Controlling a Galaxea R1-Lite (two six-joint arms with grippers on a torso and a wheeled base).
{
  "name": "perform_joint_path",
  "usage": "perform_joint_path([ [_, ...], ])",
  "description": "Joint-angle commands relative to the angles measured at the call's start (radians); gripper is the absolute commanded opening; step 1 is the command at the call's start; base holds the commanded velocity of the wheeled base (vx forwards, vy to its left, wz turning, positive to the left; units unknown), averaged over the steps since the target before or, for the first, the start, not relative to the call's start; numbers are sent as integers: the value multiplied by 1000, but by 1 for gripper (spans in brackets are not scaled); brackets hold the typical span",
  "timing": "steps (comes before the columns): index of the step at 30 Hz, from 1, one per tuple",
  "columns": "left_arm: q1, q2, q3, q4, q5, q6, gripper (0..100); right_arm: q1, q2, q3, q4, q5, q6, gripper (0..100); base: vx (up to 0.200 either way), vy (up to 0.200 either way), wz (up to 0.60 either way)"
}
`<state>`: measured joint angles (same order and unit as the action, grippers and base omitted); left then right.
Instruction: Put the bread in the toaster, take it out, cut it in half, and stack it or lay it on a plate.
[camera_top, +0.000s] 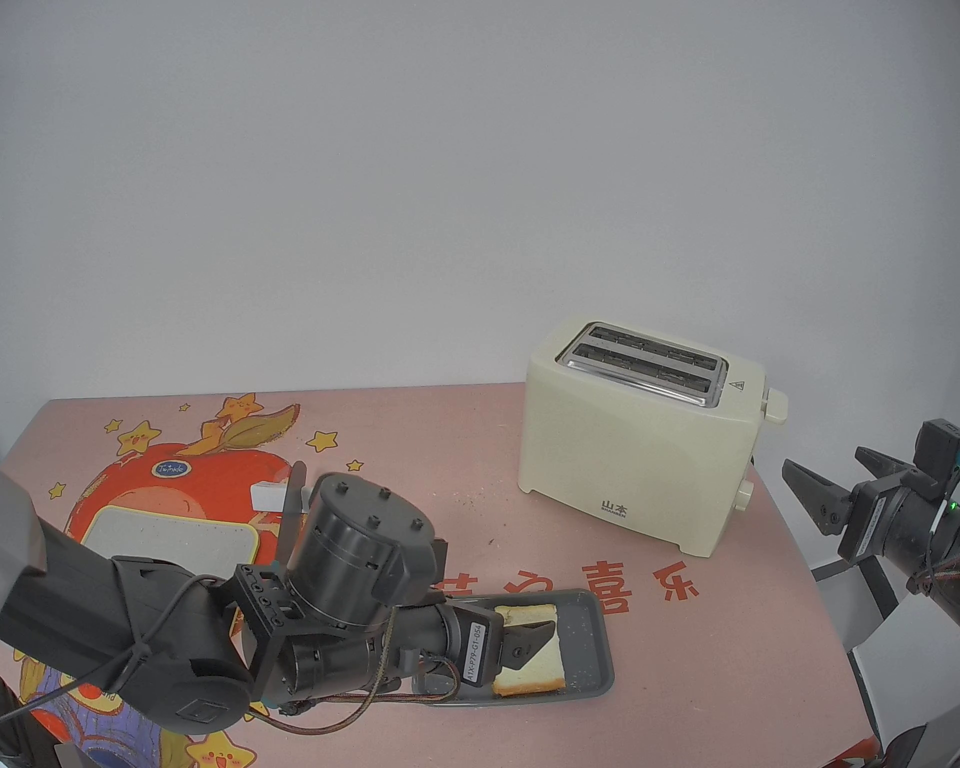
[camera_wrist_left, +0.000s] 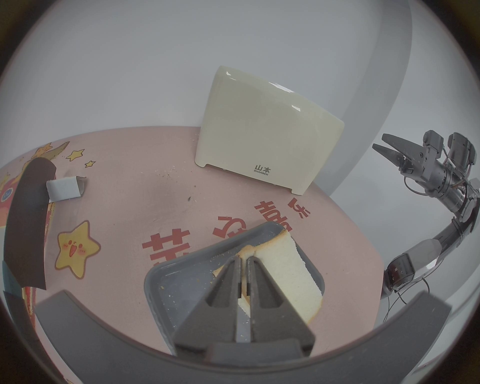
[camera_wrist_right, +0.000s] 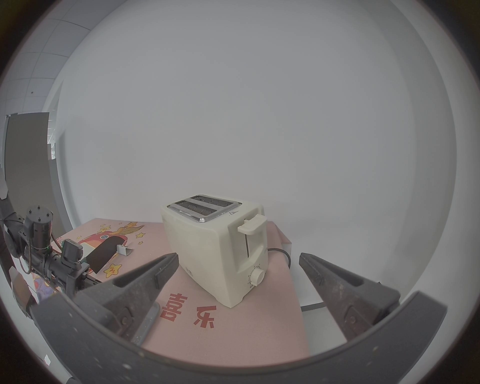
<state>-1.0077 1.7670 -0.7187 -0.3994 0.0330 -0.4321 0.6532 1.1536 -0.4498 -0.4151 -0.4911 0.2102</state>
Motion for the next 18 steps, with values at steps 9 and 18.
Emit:
perform_joint_path([
  [9, 0, -67, -2, -3, 2, 0, 100, -3, 0, 0, -1, 0, 0, 100, 0, 0, 0],
  [18, 66, -287, 8, 1, 18, 9, 100, -14, 1, 0, -1, 2, -2, 100, 0, 0, 0],
])
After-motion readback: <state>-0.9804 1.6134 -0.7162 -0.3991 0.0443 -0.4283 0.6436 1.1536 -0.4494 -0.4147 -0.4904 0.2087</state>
